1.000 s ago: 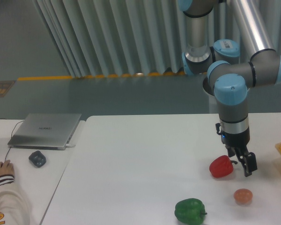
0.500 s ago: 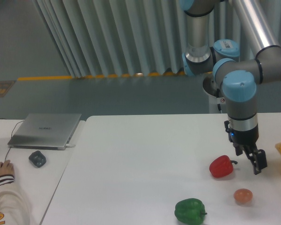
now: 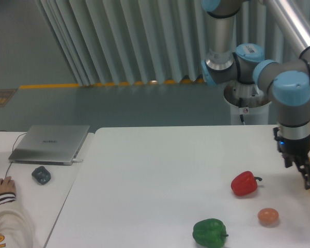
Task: Place the triangular bread on the table
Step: 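Move the open gripper up and away toward the yellow tray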
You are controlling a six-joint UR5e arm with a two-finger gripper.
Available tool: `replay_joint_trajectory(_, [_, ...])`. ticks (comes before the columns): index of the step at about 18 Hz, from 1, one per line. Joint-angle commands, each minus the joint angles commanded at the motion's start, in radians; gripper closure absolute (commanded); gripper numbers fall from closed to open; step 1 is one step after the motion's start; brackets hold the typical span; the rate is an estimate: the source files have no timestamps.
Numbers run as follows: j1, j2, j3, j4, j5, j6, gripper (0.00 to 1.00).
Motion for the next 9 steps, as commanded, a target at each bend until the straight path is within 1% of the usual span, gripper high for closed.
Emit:
replay_joint_trajectory(1, [0.009,-0.008,0.002,0.006,-0.002,0.014,0.00])
replay_joint_trajectory(3, [0.026,-0.026,0.002,0.037,-0.002,0.025,0.00])
replay_joint_trajectory(7, [0.074,-0.025,-0.002,0.035,0.002,0.028,0.00])
replay_joint_trajectory(8, [0.091,-0.026,-0.002,0.034,0.006,0.031,0.00])
replay_joint_trajectory(9, [0.124,-0.026,-0.011,0.037,0.002,0.034,0.00])
